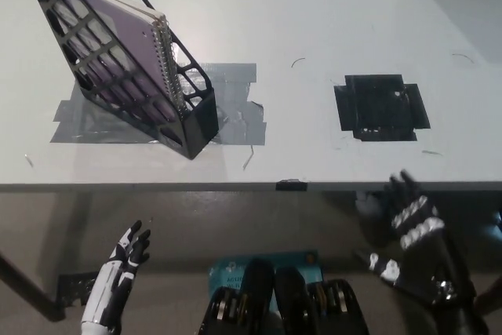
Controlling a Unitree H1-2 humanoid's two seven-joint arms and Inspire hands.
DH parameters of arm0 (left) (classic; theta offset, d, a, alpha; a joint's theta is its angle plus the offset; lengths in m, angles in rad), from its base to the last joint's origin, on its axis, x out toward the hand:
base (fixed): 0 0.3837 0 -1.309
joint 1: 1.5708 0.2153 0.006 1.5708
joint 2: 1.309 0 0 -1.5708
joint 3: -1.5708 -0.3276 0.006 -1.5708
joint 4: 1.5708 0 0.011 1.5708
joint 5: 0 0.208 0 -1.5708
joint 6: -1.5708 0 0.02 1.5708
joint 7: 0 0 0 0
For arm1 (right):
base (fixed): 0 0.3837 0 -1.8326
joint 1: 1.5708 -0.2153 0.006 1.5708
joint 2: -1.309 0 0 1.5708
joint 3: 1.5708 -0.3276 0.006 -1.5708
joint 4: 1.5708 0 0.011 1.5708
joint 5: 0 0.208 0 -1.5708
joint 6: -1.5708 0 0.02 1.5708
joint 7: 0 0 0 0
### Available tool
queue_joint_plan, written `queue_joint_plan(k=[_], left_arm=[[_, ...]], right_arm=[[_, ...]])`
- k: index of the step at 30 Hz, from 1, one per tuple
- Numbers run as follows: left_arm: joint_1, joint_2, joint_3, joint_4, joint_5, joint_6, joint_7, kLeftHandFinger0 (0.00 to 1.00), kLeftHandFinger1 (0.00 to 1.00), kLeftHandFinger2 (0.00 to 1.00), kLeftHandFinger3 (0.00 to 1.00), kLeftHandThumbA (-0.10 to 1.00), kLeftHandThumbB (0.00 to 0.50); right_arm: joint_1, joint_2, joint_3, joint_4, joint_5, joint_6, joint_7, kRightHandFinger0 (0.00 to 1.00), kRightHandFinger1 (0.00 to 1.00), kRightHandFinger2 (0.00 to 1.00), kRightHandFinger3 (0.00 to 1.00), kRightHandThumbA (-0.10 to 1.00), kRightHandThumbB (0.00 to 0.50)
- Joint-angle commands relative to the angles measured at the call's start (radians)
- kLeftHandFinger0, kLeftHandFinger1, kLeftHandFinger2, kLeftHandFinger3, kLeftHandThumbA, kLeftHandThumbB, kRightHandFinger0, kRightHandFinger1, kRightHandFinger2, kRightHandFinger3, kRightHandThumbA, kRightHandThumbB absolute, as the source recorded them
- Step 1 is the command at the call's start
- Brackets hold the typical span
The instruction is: A shelf with a book inside it is placed on the center of the desk infront of the robot. The robot uses its right hand to grab the book, take it out and hand it to a person.
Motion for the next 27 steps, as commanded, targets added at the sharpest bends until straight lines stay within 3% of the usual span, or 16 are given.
queue_joint_plan(k=[1,2,4,6,10,12,15,17,18,24,27], left_arm=[[-0.015,0.008,-0.003,-0.037,-0.005,-0.012,-0.011,1.00,1.00,1.00,1.00,0.92,0.231],[-0.016,0.007,-0.003,-0.036,-0.005,-0.015,-0.010,1.00,1.00,1.00,1.00,0.91,0.233],[-0.011,0.008,-0.004,-0.038,-0.002,-0.020,-0.010,1.00,1.00,1.00,1.00,0.92,0.223],[-0.012,0.007,-0.005,-0.038,-0.001,-0.021,-0.010,1.00,1.00,1.00,1.00,0.92,0.222],[-0.019,0.007,-0.009,-0.037,0.009,-0.013,-0.011,1.00,1.00,1.00,1.00,0.94,0.234],[-0.020,0.006,-0.006,-0.040,0.001,-0.006,-0.012,1.00,1.00,1.00,1.00,0.93,0.236],[-0.025,0.007,-0.007,-0.045,0.012,-0.006,-0.010,1.00,1.00,1.00,1.00,0.93,0.231],[-0.025,0.009,-0.011,-0.047,0.018,-0.003,-0.011,1.00,1.00,1.00,1.00,0.93,0.241],[-0.025,0.008,-0.012,-0.048,0.019,0.000,-0.012,1.00,1.00,1.00,1.00,0.95,0.263],[-0.029,0.011,-0.021,-0.057,0.028,0.004,-0.016,1.00,1.00,1.00,1.00,0.99,0.267],[-0.024,0.011,-0.021,-0.061,0.023,0.007,-0.017,1.00,1.00,1.00,1.00,0.98,0.310]], right_arm=[[-0.126,0.011,0.027,-0.156,-0.045,0.052,-0.038,1.00,1.00,1.00,1.00,1.00,0.385],[-0.156,0.012,0.038,-0.158,-0.047,0.073,-0.035,1.00,1.00,1.00,1.00,1.00,0.347],[-0.247,0.013,0.071,-0.133,-0.073,0.118,-0.028,1.00,1.00,1.00,1.00,1.00,0.346],[-0.309,0.020,0.091,-0.107,-0.116,0.129,-0.043,1.00,1.00,1.00,1.00,1.00,0.312],[-0.457,0.030,0.127,-0.011,-0.144,0.175,-0.045,1.00,1.00,1.00,1.00,1.00,0.351],[-0.509,0.043,0.134,0.045,-0.147,0.172,-0.048,1.00,1.00,1.00,1.00,1.00,0.347],[-0.622,0.066,0.147,0.183,-0.168,0.151,-0.053,1.00,1.00,1.00,1.00,1.00,0.301],[-0.674,0.082,0.154,0.265,-0.187,0.130,-0.062,1.00,1.00,1.00,1.00,1.00,0.306],[-0.713,0.096,0.158,0.328,-0.200,0.110,-0.070,1.00,1.00,1.00,1.00,1.00,0.314],[-0.848,0.160,0.164,0.531,-0.225,0.084,-0.099,1.00,1.00,1.00,1.00,1.00,0.359],[-0.903,0.186,0.157,0.629,-0.225,0.070,-0.103,1.00,1.00,1.00,1.00,1.00,0.322]])
